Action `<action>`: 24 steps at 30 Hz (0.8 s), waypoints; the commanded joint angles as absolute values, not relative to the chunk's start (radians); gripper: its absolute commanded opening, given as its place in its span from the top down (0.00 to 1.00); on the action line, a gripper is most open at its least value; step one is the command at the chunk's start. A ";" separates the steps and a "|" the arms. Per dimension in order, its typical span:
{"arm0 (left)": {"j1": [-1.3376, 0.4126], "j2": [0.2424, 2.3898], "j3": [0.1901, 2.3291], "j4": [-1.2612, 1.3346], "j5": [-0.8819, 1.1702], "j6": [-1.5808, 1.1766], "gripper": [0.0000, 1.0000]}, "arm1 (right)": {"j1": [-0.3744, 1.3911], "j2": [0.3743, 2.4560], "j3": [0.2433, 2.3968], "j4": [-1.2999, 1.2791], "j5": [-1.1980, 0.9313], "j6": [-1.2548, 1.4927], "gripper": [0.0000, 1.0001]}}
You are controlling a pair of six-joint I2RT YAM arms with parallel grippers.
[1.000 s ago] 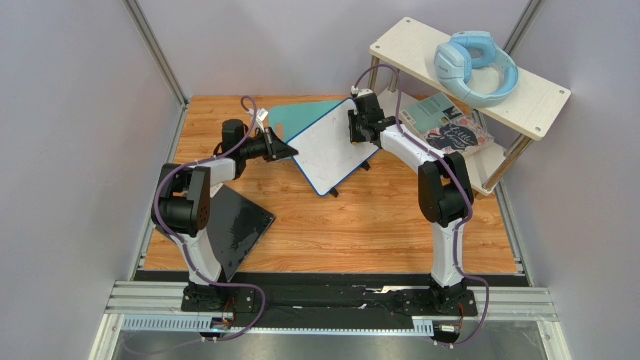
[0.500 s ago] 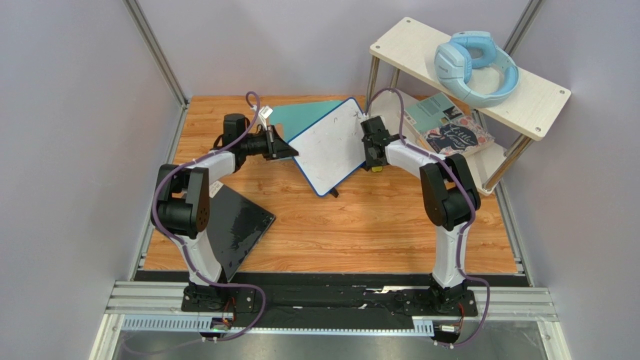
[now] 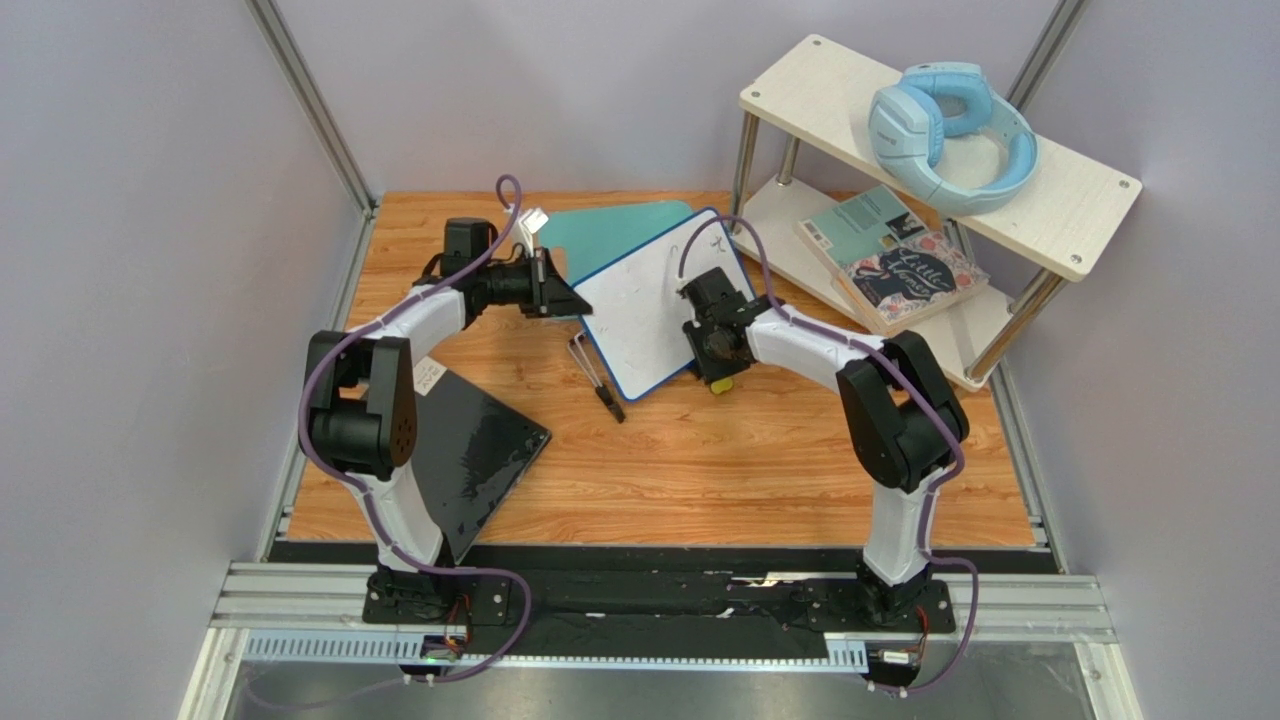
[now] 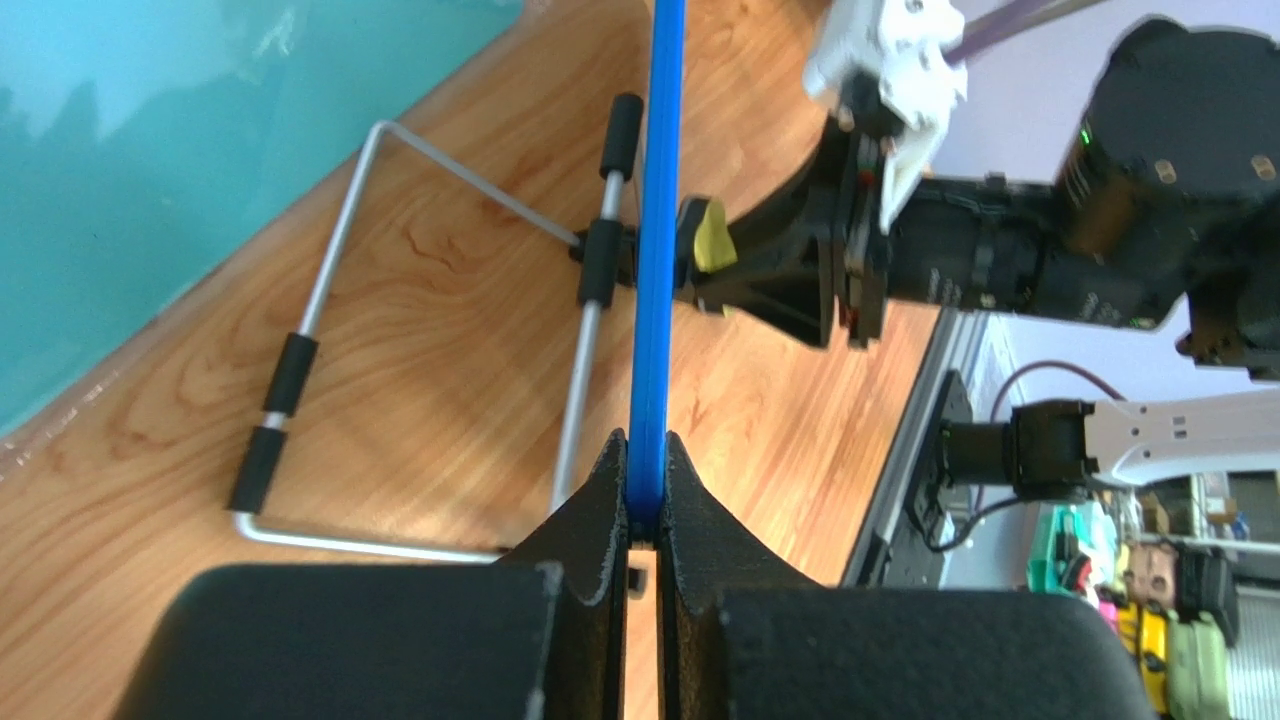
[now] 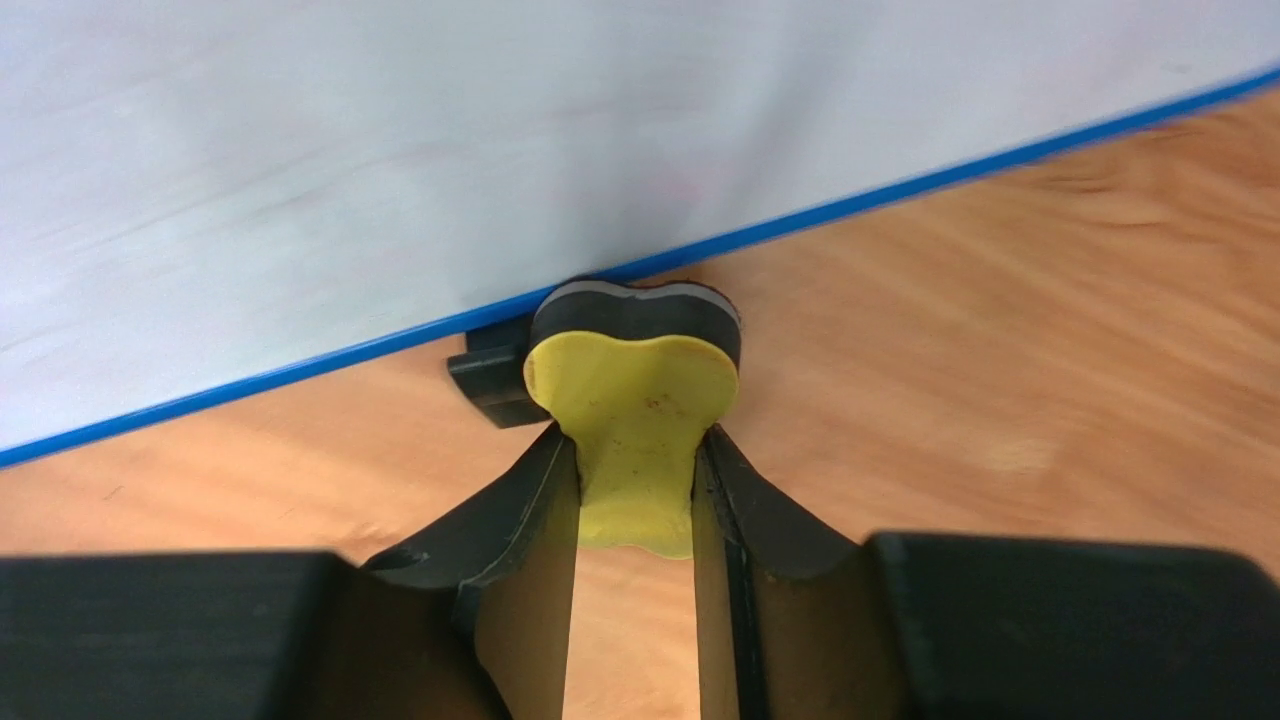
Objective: Erase the whiteboard
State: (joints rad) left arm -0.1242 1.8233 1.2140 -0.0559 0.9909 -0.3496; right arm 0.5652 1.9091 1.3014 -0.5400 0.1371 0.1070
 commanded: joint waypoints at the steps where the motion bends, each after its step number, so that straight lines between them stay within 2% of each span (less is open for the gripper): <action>1: -0.124 1.783 1.253 -0.210 1.037 -0.213 1.00 | 0.627 1.809 1.278 -0.563 0.057 0.118 1.00; 9: -0.068 1.692 1.224 -0.129 1.083 -0.284 1.00 | 0.606 1.760 1.284 -0.586 0.199 0.138 1.00; 14: -0.066 1.687 1.388 -0.195 1.103 -0.279 1.00 | 0.604 1.720 1.270 -0.575 0.201 0.147 1.00; 19: -0.032 1.723 1.512 -0.380 1.149 -0.187 1.00 | 0.603 1.692 1.252 -0.577 0.199 0.150 1.00; 21: -0.015 1.707 1.493 -0.425 1.141 -0.138 1.00 | 0.603 1.675 1.244 -0.575 0.198 0.152 1.00; 24: -0.006 1.649 1.382 -0.359 1.138 -0.156 1.00 | 0.598 1.658 1.238 -0.575 0.187 0.149 1.00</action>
